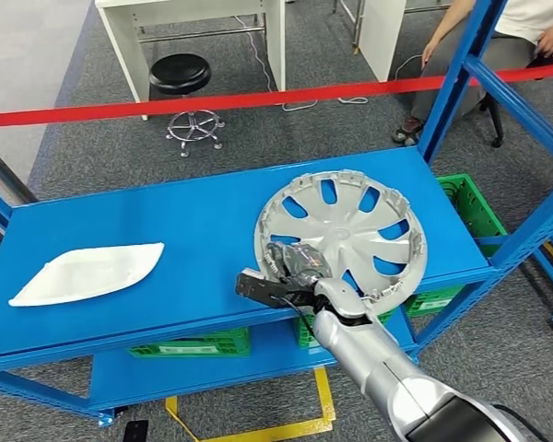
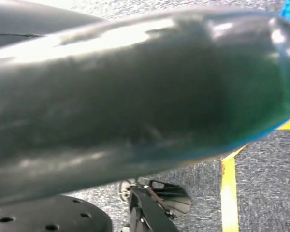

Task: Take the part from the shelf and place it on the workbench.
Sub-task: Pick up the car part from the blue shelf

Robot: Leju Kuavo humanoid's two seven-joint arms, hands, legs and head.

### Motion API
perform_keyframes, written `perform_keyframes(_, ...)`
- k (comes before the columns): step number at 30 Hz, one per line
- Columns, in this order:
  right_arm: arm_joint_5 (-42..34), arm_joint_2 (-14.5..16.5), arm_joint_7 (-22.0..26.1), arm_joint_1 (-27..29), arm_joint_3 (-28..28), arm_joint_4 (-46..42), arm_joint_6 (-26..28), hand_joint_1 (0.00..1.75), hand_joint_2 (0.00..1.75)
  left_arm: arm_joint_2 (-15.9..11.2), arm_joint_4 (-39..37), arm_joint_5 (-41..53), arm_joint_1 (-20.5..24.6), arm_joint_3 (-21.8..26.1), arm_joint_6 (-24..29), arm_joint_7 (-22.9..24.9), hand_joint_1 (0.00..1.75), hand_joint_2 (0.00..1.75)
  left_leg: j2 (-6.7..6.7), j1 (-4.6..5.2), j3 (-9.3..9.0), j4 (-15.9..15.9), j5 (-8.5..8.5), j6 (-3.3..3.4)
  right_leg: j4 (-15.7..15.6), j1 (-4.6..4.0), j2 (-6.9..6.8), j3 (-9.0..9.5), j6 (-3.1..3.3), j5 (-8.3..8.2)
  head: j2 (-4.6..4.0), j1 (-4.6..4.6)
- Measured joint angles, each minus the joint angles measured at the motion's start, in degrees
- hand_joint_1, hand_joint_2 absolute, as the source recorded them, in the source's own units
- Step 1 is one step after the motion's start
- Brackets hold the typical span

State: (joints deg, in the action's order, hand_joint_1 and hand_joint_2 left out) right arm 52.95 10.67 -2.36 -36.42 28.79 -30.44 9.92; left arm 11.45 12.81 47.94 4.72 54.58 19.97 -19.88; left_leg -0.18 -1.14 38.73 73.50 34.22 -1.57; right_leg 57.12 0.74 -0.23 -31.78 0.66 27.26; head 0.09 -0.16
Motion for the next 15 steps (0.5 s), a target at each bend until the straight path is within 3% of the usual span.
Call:
perform_keyframes(1, 0.1, 0.0, 0.0, 0.1, 0.0, 0.0, 0.2, 1.75, 1.75, 0.0, 0.0, 0.0, -0.1, 0.0, 0.0, 0.0, 0.0, 0.0, 0.0, -0.01, -0.02, 0.1, -0.68, 0.0, 0.0, -0.01, 0.01, 0.03, 0.0, 0.0, 0.0, -0.01)
perform_keyframes(2, 0.1, 0.0, 0.0, 0.1, 0.0, 0.0, 0.6, 1.75, 1.75, 0.0, 0.0, 0.0, -0.1, 0.0, 0.0, 0.0, 0.0, 0.0, 0.01, -0.04, -1.06, -2.1, -2.31, 0.05, 0.0, -0.01, 0.02, 0.1, -0.03, 0.0, 0.0, 0.0)
perform_keyframes(3, 0.2, 0.0, 0.0, 0.2, 0.0, 0.0, 1.3, 1.75, 1.75, 0.0, 0.0, 0.0, -0.1, 0.1, 0.0, -0.1, 0.0, 0.0, 0.02, -0.09, -2.86, -5.8, -4.46, 0.12, 0.1, -0.01, 0.04, 0.17, -0.11, 0.02, 0.0, -0.01)
perform_keyframes(5, 0.3, 0.0, 0.0, 0.2, 0.0, -0.1, 3.0, 1.75, 1.75, -0.1, 0.0, -0.2, -0.1, 0.1, 0.1, -0.1, 0.0, 0.0, 0.02, -0.05, -6.22, -13.0, -6.95, 0.37, 0.3, -0.28, 0.17, 0.13, -0.58, 0.14, 0.01, 0.01)
perform_keyframes(7, 0.6, -0.1, 0.0, 0.5, 0.0, -0.3, 5.0, 1.75, 1.75, -0.1, 0.0, -0.5, -0.1, 0.3, 0.2, -0.2, 0.0, 0.0, 0.0, 0.1, -7.21, -15.4, -7.05, 0.86, 0.3, -0.51, 0.37, -0.08, -1.28, 0.06, 0.01, 0.04)
perform_keyframes(10, 2.7, -0.8, -0.9, 1.4, -0.1, -2.0, 8.2, 1.75, 1.75, 0.0, 0.0, -1.2, -0.1, 0.9, 0.4, -0.5, 0.0, 0.0, 0.13, 0.04, -7.04, -15.8, -7.43, 2.06, 0.7, -0.28, 0.49, -0.69, -2.25, 0.46, 0.0, 0.1)
perform_keyframes(12, 6.4, -1.9, -2.8, 2.4, 0.0, -4.2, 10.2, 1.75, 1.75, 0.1, 0.0, -1.7, 0.0, 1.4, 0.5, -0.8, 0.0, 0.0, 0.23, -0.04, -6.84, -16.0, -7.73, 2.83, 5.2, -0.15, 0.43, -3.07, -2.71, 3.2, 0.0, 0.28)
perform_keyframes(14, 11.4, -3.4, -5.0, 3.6, 0.2, -7.0, 11.9, 1.75, 1.75, 0.1, 0.0, -1.9, -0.1, 1.9, 0.5, -1.1, 0.0, 0.0, 0.18, 0.09, -6.5, -15.9, -7.81, 3.17, 13.1, -0.12, 0.4, -7.03, -2.96, 6.67, 0.0, 0.35)
perform_keyframes(15, 13.6, -4.1, -6.0, 4.3, 0.3, -8.5, 12.4, 1.75, 1.75, 0.1, 0.0, -2.0, -0.2, 2.1, 0.5, -1.1, 0.0, 0.0, 0.13, 0.15, -6.38, -15.9, -7.83, 3.21, 16.1, -0.12, 0.4, -8.57, -3.03, 7.41, 0.0, 0.34)
